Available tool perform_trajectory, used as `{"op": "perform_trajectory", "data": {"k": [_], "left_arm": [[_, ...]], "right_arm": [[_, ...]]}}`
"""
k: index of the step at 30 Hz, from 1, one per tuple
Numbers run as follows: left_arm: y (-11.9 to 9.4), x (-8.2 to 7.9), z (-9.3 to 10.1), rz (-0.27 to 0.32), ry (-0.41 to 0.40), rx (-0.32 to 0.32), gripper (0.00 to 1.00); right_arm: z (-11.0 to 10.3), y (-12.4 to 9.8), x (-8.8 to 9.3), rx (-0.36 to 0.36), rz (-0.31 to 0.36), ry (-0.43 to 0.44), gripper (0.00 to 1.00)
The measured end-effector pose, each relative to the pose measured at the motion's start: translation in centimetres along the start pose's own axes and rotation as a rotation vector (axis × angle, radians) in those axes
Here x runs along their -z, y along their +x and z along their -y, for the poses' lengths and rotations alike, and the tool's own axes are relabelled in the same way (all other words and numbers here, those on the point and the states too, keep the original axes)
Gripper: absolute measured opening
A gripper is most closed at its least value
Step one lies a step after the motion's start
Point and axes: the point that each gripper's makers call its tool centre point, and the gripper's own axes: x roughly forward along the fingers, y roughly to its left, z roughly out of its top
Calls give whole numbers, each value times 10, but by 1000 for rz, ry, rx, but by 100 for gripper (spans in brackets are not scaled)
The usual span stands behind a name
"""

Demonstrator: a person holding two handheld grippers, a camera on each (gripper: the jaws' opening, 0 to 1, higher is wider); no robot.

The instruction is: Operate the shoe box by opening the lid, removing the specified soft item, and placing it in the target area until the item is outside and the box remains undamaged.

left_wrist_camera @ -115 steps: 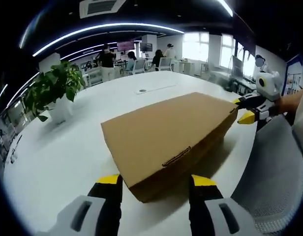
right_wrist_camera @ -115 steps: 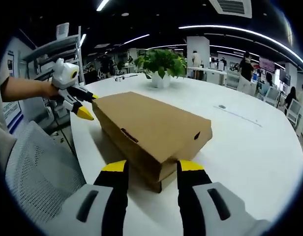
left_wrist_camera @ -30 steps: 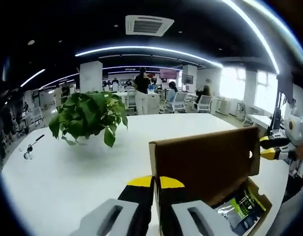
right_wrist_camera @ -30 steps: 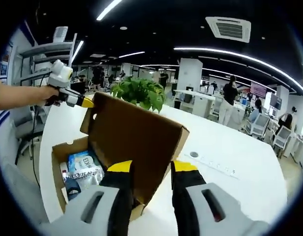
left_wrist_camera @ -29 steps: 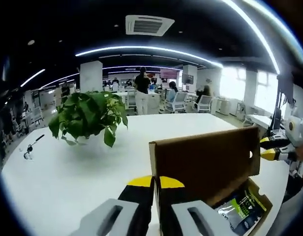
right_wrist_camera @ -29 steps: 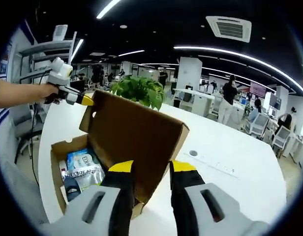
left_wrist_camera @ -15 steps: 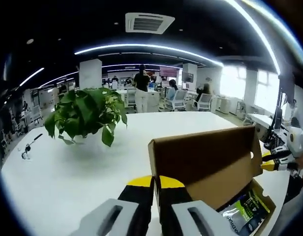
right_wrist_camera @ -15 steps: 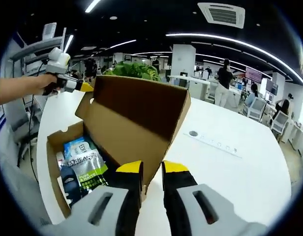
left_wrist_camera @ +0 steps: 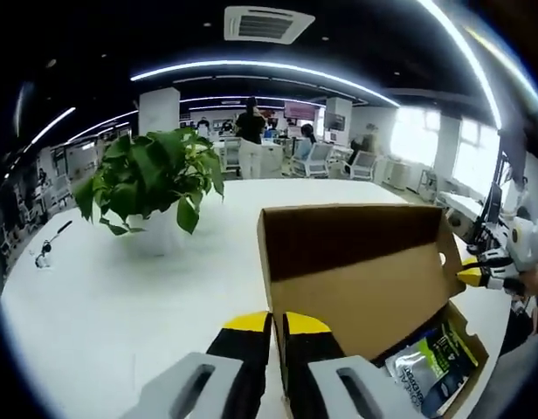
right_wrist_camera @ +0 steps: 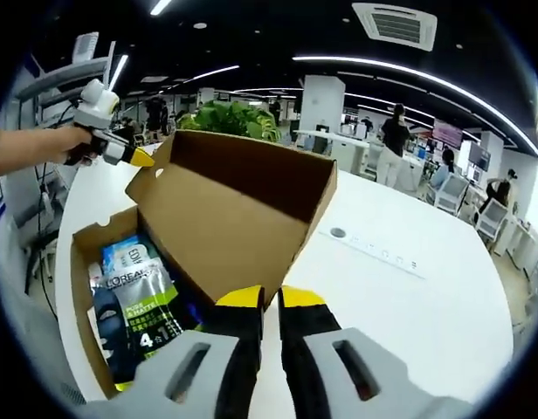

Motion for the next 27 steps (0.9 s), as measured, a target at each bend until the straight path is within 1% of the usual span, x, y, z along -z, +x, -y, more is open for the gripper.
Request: {"op": "perform_trajectory", "data": {"k": [5, 7, 9, 13, 18, 21, 27], "left_arm": [[-4, 21, 2, -37, -11, -10, 4], [-4, 27, 2, -49, -12, -16, 3], [-6, 31, 2, -47, -14, -27, 2], [-6, 37, 2, -43, -37, -36, 2], [-3, 39, 1, -40, -47, -45, 2], [0, 40, 1, -48, -42, -52, 2], [4, 41, 0, -67, -32, -58, 2]], "right_arm": [[2, 3, 0, 1, 0, -5, 4], [4, 5, 0, 2, 0, -7, 4], [5, 7, 0, 2, -1, -7, 4], [8, 11, 1, 1, -3, -16, 5], [11, 17, 3, -6, -17, -6, 5], [10, 21, 6, -14, -35, -4, 6], [11, 26, 11, -17, -49, 12, 7]]}}
